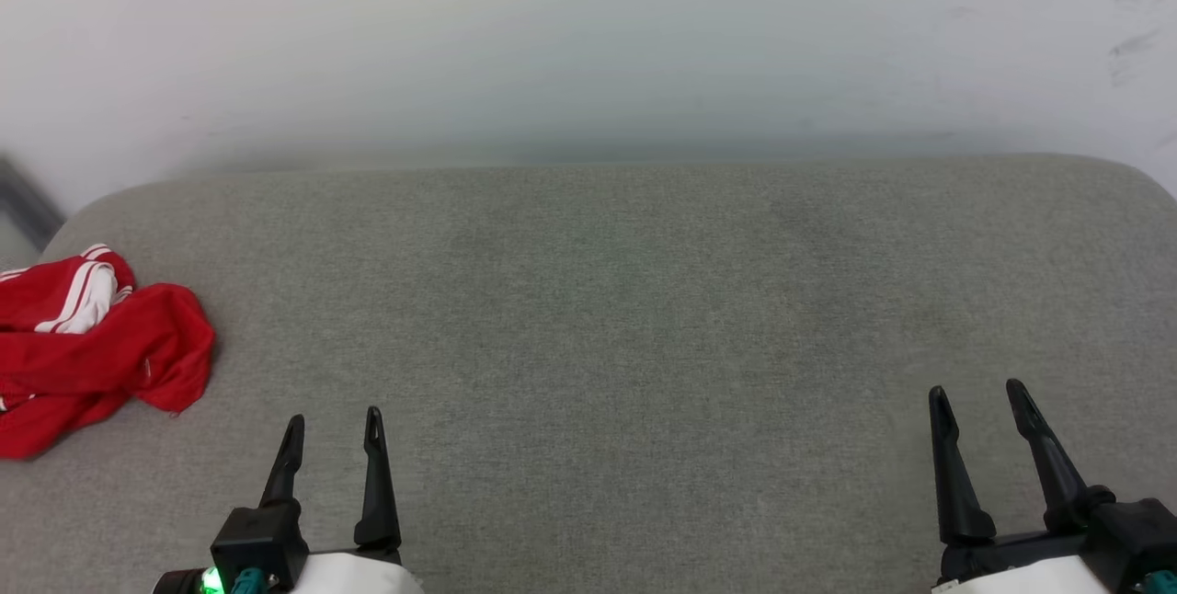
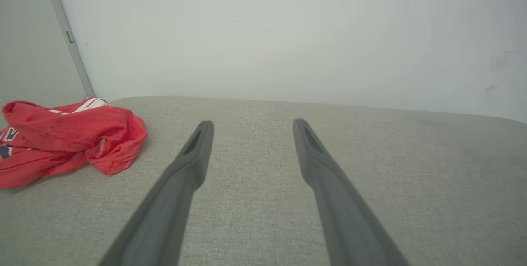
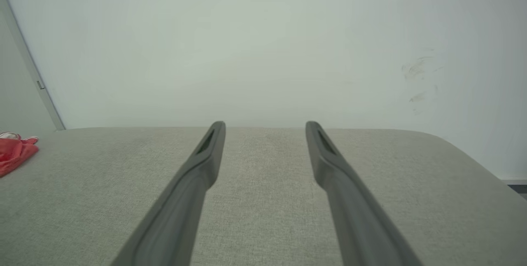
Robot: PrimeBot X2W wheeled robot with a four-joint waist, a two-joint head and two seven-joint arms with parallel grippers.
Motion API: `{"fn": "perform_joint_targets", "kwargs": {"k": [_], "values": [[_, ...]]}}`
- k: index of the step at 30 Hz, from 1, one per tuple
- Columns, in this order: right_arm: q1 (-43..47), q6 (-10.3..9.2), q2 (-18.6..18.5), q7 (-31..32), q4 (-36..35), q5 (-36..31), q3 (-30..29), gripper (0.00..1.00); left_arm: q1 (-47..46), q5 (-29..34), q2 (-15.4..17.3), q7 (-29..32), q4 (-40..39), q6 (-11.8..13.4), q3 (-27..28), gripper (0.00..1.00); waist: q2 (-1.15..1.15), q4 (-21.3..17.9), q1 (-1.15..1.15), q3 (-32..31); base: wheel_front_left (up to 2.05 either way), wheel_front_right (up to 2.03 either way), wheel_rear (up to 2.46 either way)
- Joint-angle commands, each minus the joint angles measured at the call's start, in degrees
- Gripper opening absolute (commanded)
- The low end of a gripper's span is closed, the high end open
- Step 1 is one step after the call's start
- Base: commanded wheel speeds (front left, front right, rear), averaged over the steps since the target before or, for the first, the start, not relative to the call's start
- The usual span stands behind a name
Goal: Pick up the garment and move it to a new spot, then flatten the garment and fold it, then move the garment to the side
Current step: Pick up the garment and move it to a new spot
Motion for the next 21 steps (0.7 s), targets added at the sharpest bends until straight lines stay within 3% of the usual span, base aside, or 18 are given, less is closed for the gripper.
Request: {"fn": "perform_joint_targets", "kwargs": {"k": [1,9,21], "values": [[-0.2,-0.02,0.0,-0.1,-0.3,0.0,0.0,1.00,-0.6,0.0,0.1,-0.3,0.1,0.2,0.3,1.00,0.00,0.5,0.00,0.1,0.00,0.00,0.00],[0.1,-0.02,0.0,-0.1,-1.1,-0.7,0.9,1.00,-0.8,0.1,0.1,-0.2,-0.2,1.7,1.9,1.00,0.00,5.1,0.00,0.3,0.00,0.00,0.00],[-0.3,-0.02,0.0,-0.1,-2.0,-2.1,1.4,1.00,-0.3,-0.4,0.1,-0.2,-1.3,2.9,5.5,1.00,0.00,15.4,0.00,0.7,0.00,0.00,0.00]]}}
